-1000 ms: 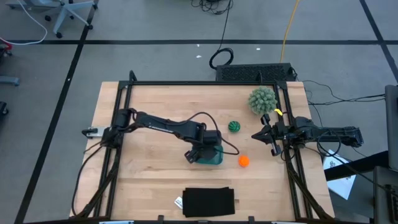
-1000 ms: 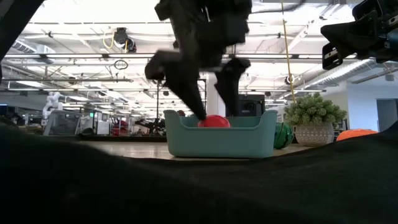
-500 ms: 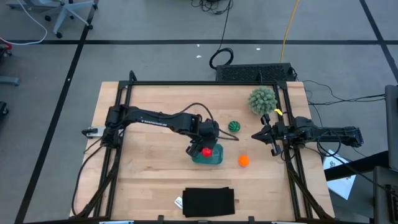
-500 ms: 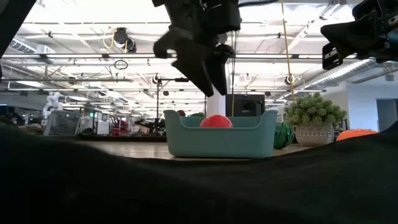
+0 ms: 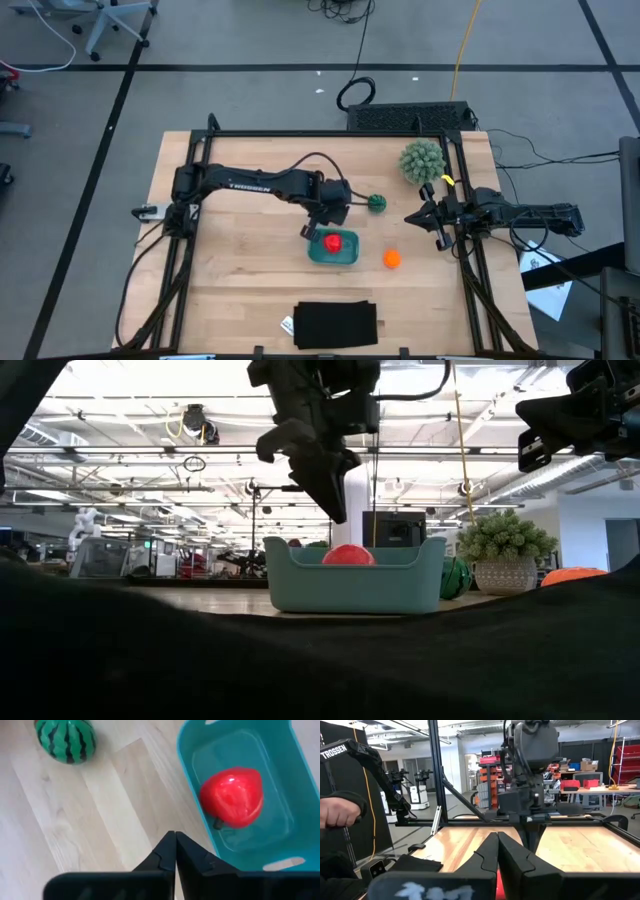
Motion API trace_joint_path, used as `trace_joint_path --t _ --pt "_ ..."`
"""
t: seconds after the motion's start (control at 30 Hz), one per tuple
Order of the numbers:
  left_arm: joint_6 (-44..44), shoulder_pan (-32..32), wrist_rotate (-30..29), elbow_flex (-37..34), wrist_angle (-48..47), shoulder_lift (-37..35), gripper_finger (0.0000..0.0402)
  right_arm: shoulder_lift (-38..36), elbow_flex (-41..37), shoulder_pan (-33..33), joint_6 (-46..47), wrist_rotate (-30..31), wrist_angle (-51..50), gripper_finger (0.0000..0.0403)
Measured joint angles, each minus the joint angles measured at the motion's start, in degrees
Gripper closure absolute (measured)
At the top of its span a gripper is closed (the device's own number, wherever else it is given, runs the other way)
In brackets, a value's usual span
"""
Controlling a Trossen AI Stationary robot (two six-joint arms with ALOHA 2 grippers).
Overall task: Pick and placing Produce into tupperware
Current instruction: Adjust the blue bin on the table
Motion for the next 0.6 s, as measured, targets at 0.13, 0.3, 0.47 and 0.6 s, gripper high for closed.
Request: trace_joint_path --t 0.13,0.3,0.47,0.6 --pt "-1.41 0.24 1.19 -1.02 -0.34 0.0 0.0399 0.0 0.01 0.0 0.0 0.0 -0.03 0.0403" --pt "-1.78 0.24 0.87 -5.14 0.57 0.09 0.0398 0.0 0.01 0.0 -0.13 0.0 -0.12 0.0403" --pt "-1.24 0.24 -1.56 -8.76 3.88 0.13 0.0399 0.0 0.0 0.0 -0.18 0.0 -0.15 0.0403" --pt "-1.53 0.24 -1.8 -8.7 4.03 0.07 0.04 0.0 0.01 0.0 -0.2 0.0 -0.03 0.0403"
